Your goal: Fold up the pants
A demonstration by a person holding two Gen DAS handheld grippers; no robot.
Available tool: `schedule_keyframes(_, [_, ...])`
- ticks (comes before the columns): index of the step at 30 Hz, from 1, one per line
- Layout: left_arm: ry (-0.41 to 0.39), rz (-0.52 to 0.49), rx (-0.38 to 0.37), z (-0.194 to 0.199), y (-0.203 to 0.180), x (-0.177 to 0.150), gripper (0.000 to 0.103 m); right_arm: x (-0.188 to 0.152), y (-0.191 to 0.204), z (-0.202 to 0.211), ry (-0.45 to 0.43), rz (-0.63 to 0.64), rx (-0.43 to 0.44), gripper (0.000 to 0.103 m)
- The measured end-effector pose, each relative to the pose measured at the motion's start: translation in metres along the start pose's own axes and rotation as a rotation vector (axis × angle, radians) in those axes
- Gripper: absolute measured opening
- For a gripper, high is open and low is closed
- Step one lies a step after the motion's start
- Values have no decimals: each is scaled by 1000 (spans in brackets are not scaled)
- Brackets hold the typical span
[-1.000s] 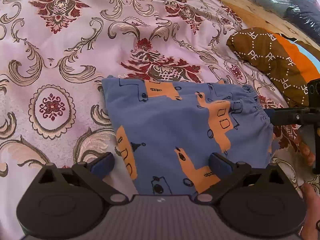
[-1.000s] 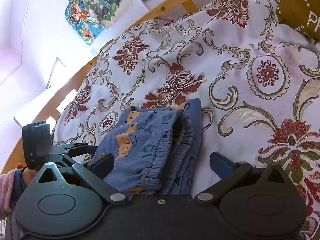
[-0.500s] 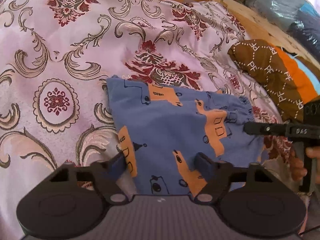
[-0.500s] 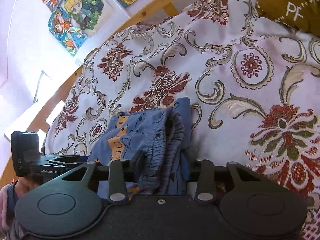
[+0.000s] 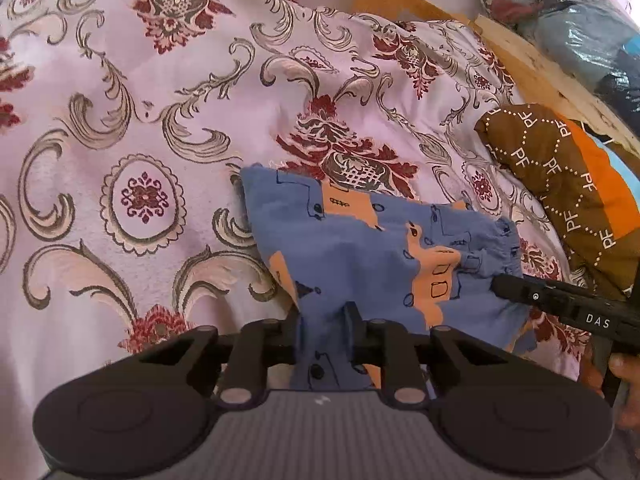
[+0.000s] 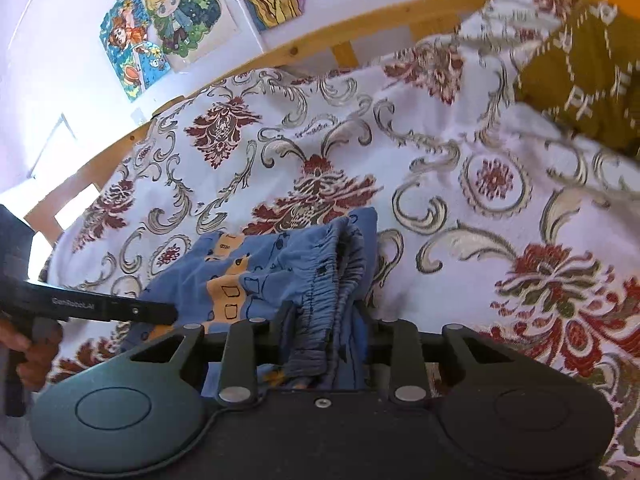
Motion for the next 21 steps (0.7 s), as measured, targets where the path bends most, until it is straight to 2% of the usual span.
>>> schedule_keyframes(4, [-10, -32, 27, 6, -9, 0, 19, -2, 14, 8, -47, 61, -38, 27])
schedule_keyframes(14, [-64, -57, 33, 19, -15, 3, 18, 2, 36, 20, -124, 173, -81, 25])
schedule_keyframes(21, [-172, -84, 50, 33, -22, 15, 18, 23, 42, 18, -180, 235, -72, 25])
Point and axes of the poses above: each gripper's, at about its wrist camera, not at the fingertips, and z roughly against the way its jaws point, y to its left, x to its top, the point moved 5 cm from there along -z, roughly the way its jaws point, and after that the axes turned 9 degrees about -z, right-handed, at the moved point
